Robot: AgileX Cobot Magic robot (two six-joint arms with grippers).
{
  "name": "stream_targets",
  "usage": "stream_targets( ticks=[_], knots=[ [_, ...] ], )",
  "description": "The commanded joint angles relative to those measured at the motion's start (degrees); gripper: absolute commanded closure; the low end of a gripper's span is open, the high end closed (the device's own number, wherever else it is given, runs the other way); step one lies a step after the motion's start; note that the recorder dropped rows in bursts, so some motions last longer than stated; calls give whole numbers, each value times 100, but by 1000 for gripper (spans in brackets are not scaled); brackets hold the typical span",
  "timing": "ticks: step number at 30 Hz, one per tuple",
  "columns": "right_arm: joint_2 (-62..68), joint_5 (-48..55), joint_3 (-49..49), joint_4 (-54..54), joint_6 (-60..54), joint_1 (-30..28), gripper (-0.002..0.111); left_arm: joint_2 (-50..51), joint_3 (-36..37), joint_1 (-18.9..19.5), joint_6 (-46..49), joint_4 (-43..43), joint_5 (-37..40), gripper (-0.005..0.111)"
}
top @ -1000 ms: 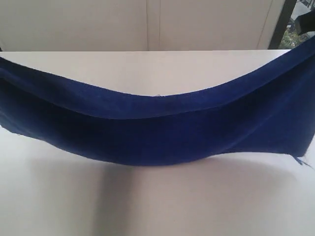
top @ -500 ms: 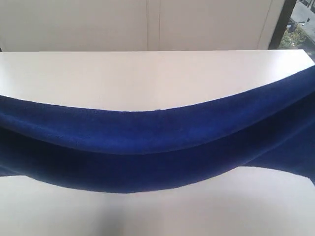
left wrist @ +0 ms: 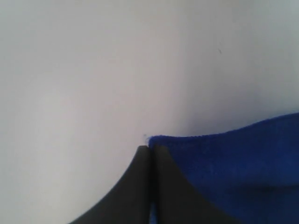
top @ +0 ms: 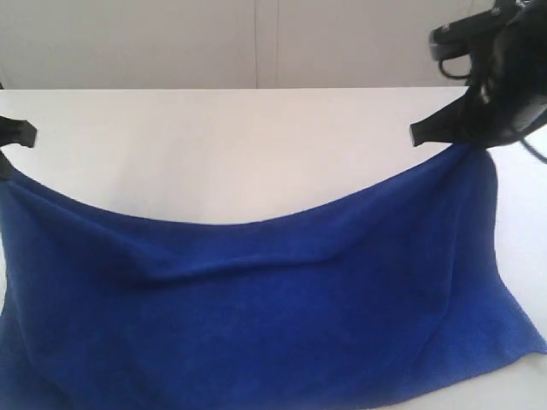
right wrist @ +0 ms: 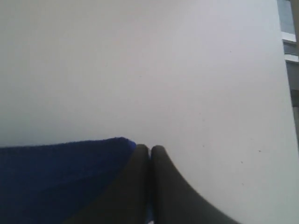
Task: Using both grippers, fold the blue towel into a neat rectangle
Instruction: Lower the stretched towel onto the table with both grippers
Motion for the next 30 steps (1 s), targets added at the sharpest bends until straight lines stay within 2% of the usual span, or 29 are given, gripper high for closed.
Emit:
stream_targets(
  ticks=[1,11,16,22,30],
  knots=[
    [1034,-825,-215,-558,708,-309,108,1037,53,7,-114,-91,-1610,107],
    [1995,-1448,-820,-605,834,-735,108,2181,53,7,-114,-198,-3912,107],
    [2112,-1852,-939,-605,964,-987,108,2342,43,7,-114,-198,-4167,107],
    [2310,-1995,-939,-618,964,-1118,108,2574,43,7,-114,-356,-4670,107],
    [2459,-2674,-939,-618,964,-1159,108,2652,43,7,-114,-356,-5345,107]
  ],
)
